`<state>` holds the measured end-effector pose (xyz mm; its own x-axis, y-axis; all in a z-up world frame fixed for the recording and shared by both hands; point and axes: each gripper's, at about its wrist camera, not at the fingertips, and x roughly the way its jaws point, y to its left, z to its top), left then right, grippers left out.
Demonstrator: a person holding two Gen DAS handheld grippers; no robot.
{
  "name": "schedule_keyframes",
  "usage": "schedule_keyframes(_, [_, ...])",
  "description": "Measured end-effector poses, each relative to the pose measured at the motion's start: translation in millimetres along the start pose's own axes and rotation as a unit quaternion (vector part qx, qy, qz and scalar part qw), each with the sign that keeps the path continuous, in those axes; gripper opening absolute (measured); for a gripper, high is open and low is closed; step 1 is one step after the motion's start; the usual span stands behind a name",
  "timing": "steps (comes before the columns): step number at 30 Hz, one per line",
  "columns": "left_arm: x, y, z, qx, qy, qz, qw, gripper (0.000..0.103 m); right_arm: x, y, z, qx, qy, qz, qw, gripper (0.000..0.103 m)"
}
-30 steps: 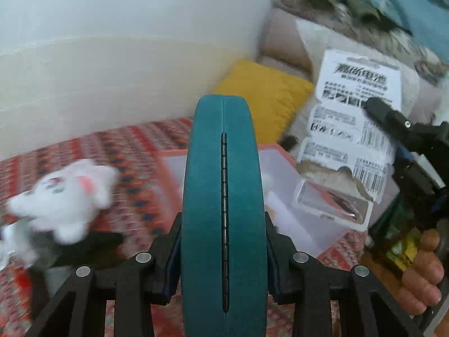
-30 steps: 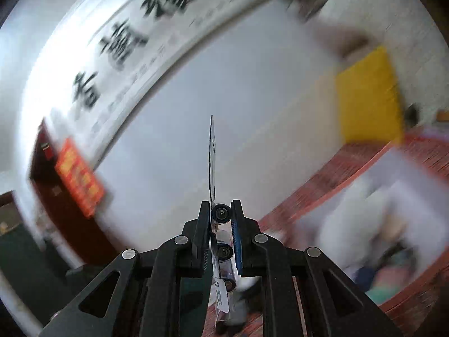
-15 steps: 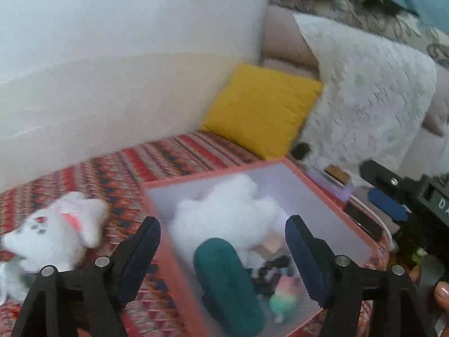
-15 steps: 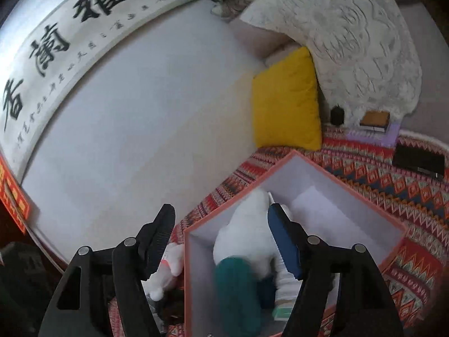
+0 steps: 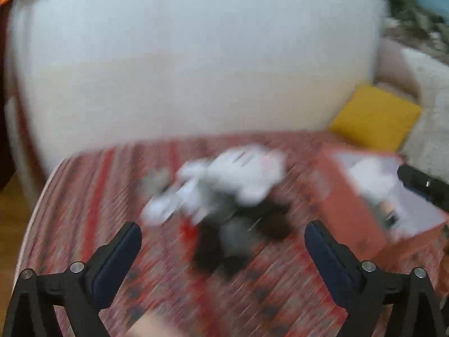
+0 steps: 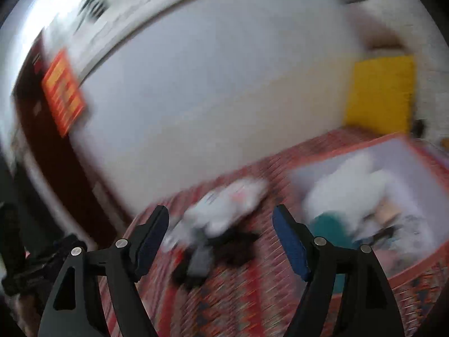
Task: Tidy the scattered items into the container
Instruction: 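Grasp the beige cardboard piece with the left tool while the right tool grasps the clear flower-bead case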
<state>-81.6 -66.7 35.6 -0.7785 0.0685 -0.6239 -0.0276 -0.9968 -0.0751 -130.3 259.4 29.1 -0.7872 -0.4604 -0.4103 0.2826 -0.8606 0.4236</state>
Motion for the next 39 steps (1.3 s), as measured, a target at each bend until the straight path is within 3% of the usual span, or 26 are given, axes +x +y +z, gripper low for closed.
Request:
schedule_keyframes(3, [14, 32, -54, 0.002, 0.057, 0.008, 0.9984, 0.097, 42, 33, -33, -0.005, 0.076, 0.039, 0.996, 0.079])
schedule_keyframes(8, [59, 58, -122, -0.046, 0.122, 0.029, 0.9910, 0.097, 82, 62, -78, -0.021, 0.144, 0.052, 0.988, 0.079])
schedule_keyframes(14, [118, 78, -140, -0.141, 0.135, 0.044, 0.9798, 0.097, 104, 70, -100, -0.033, 0.167, 0.048, 0.984, 0.079])
schedule_keyframes(16, [140, 75, -144, -0.140, 0.139, 0.053, 0.9789, 0.098, 110, 70, -104, -0.041, 0.176, 0.047, 0.982, 0.079])
schedule_keyframes(18, [150, 63, -147, -0.100, 0.120, 0.077, 0.9847, 0.098, 117, 69, -108, -0.050, 0.185, 0.045, 0.980, 0.079])
schedule_keyframes(19, [153, 58, -149, -0.085, 0.113, 0.084, 0.9865, 0.095, 120, 68, -110, -0.053, 0.189, 0.042, 0.980, 0.079])
schedule_keyframes(20, [151, 55, -151, -0.076, 0.099, 0.077, 0.9891, 0.082, 124, 67, -112, -0.055, 0.193, 0.041, 0.979, 0.079])
schedule_keyframes(21, [148, 54, -151, -0.075, 0.088, 0.065, 0.9911, 0.076, 128, 65, -113, -0.054, 0.196, 0.042, 0.978, 0.079])
schedule_keyframes(22, [145, 57, -148, -0.081, 0.084, 0.048, 0.9920, 0.055, 132, 63, -115, -0.049, 0.200, 0.046, 0.978, 0.079])
schedule_keyframes(23, [141, 61, -144, -0.088, 0.081, 0.028, 0.9924, 0.026, 137, 61, -117, -0.042, 0.207, 0.054, 0.976, 0.079])
schedule_keyframes(24, [140, 65, -142, -0.097, 0.082, 0.011, 0.9918, 0.022, 139, 60, -118, -0.039, 0.210, 0.057, 0.975, 0.079])
schedule_keyframes(29, [139, 74, -135, -0.118, 0.082, -0.012, 0.9896, 0.019, 150, 55, -121, -0.034, 0.222, 0.056, 0.973, 0.067])
schedule_keyframes(32, [135, 69, -127, -0.105, 0.085, -0.021, 0.9907, 0.018, 157, 50, -126, -0.025, 0.233, 0.051, 0.971, 0.062])
schedule_keyframes(39, [120, 62, -88, -0.062, 0.064, -0.047, 0.9949, 0.018, 184, 34, -138, -0.003, 0.251, 0.031, 0.967, 0.064])
